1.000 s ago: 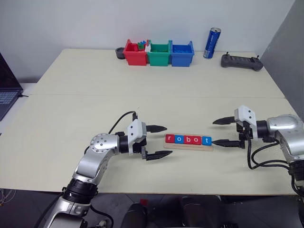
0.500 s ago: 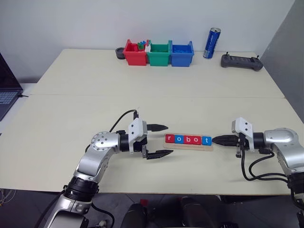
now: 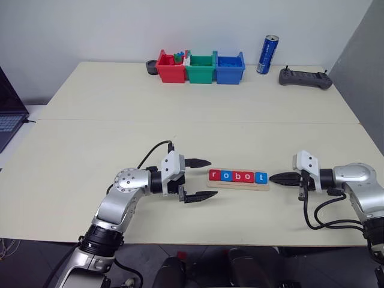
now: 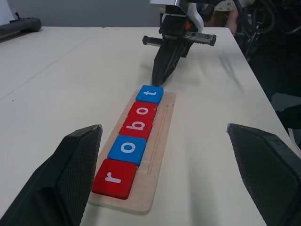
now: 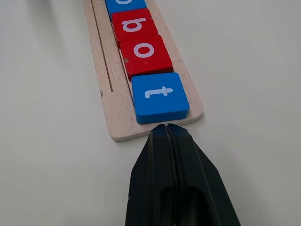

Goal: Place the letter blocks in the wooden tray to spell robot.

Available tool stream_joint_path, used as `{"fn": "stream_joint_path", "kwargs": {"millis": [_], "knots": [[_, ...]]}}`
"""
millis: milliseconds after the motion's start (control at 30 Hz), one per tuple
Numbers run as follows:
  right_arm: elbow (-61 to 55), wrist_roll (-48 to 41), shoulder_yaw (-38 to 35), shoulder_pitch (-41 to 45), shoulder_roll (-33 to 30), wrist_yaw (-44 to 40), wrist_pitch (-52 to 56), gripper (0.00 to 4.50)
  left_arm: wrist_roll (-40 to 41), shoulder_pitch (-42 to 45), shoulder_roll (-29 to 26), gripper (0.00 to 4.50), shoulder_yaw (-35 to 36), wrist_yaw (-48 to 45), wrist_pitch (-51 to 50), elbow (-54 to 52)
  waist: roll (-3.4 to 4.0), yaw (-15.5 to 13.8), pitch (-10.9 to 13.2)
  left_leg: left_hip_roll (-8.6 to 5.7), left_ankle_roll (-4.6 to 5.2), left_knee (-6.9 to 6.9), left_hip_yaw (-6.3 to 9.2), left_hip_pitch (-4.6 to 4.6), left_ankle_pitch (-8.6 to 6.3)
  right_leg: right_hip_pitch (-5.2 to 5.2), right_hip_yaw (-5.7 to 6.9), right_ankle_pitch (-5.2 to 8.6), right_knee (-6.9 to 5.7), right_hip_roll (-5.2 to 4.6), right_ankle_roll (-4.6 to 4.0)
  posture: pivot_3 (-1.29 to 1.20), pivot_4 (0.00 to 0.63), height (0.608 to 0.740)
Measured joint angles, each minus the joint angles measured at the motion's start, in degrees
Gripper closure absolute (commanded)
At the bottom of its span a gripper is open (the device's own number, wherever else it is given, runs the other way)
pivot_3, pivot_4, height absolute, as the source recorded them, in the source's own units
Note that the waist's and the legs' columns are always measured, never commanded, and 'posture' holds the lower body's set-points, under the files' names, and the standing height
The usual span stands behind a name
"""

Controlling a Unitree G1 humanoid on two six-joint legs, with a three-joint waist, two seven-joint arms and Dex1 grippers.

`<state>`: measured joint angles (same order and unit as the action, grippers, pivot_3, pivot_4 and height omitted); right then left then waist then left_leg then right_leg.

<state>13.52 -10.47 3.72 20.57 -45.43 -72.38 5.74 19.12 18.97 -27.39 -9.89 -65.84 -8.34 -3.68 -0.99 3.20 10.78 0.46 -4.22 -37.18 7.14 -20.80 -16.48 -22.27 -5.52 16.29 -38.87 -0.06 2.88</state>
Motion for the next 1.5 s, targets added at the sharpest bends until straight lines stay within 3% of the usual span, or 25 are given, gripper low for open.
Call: {"fn": "stream_joint_path", "kwargs": {"millis": [900,1033,1200,1367,1500], "knots": [[-1.7,-0.1,1.8,2.2,1.1,0.0,2.0,4.47,0.0,-0.5,-0.8,0.00,0.2,0.5,-0.2,-0.5,0.00,0.0,0.0,0.00,0.00,0.00,0.03,0.00,0.00,0.00,0.01,0.00,0.00,0.00,0.00,0.00,0.150,0.740],[-10.1,-4.2,-0.6,-1.3,-2.0,-0.2,8.9,3.61,0.0,-1.3,-3.7,0.00,2.0,0.3,0.0,-0.1,0.00,-0.1,0.0,0.01,0.00,0.02,0.05,-0.02,0.00,-0.01,0.02,0.00,0.01,0.00,0.00,0.00,0.150,0.740],[-21.0,-7.8,-3.9,-7.1,-3.6,2.2,15.2,1.93,0.4,-4.0,-6.4,0.00,5.1,0.7,-0.2,-0.5,0.00,-0.1,0.0,0.01,0.00,0.02,0.05,-0.02,0.00,0.01,0.04,0.01,0.03,0.00,0.01,0.00,0.150,0.740],[-23.3,-7.9,-5.3,-12.9,-4.4,4.4,16.8,0.20,0.5,-7.3,-7.4,0.00,5.2,1.2,-0.9,-2.0,0.00,-0.4,0.0,0.00,0.00,0.00,0.05,-0.03,0.00,0.00,0.04,0.01,0.02,-0.01,0.01,0.00,0.150,0.740],[-23.6,-8.2,-6.0,-13.3,-4.7,5.6,17.3,0.03,0.2,-7.1,-7.6,0.00,5.2,1.7,-1.5,-2.5,0.00,-0.3,0.0,0.01,0.00,0.01,0.00,0.00,0.00,0.01,0.01,0.01,0.00,0.02,0.01,0.00,0.150,0.740]]}}
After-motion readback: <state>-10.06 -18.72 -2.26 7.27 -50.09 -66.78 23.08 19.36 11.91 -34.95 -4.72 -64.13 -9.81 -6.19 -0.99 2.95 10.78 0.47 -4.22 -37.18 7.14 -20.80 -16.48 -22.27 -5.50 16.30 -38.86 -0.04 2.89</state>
